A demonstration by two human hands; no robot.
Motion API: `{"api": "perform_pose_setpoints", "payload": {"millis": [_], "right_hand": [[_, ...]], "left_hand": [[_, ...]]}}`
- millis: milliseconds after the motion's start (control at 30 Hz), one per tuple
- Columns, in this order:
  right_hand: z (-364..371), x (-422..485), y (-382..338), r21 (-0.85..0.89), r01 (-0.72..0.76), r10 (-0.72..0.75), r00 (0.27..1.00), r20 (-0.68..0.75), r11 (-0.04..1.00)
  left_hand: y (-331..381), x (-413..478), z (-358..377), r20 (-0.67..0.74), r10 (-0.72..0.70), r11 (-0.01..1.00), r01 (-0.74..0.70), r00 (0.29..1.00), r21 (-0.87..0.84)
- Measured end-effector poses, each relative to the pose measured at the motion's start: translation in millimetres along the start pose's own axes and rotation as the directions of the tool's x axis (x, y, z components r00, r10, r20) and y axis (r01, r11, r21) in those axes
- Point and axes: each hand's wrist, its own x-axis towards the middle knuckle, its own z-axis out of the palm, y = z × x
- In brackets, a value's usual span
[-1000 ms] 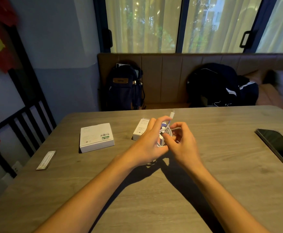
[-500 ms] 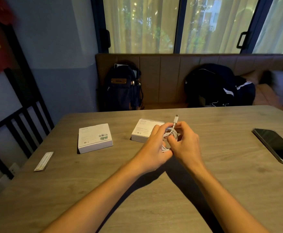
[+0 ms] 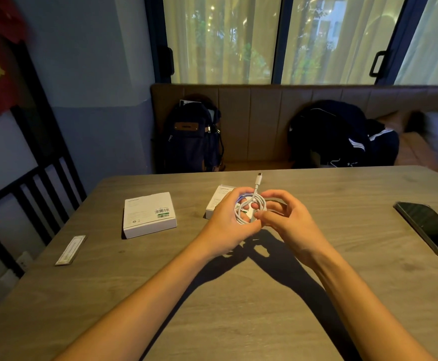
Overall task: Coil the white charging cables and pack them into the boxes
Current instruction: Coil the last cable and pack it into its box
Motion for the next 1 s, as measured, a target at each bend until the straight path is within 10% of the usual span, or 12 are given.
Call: {"api": "perform_pose_setpoints", "payload": {"millis": [500,1000], "right_hand": [[1,3,11,-0.269,0.318,-0.348,0.935,-0.072,0.909],[10,-4,15,-0.569,0.549,-0.519,0.822,0.235,0.612]], "left_hand": [[5,5,-2,0.000,-0.015,0.998,0.015,1.000,0.062],[4,12,-21,0.132,-0.370,0.819,0.390,0.920,-0.422]]}}
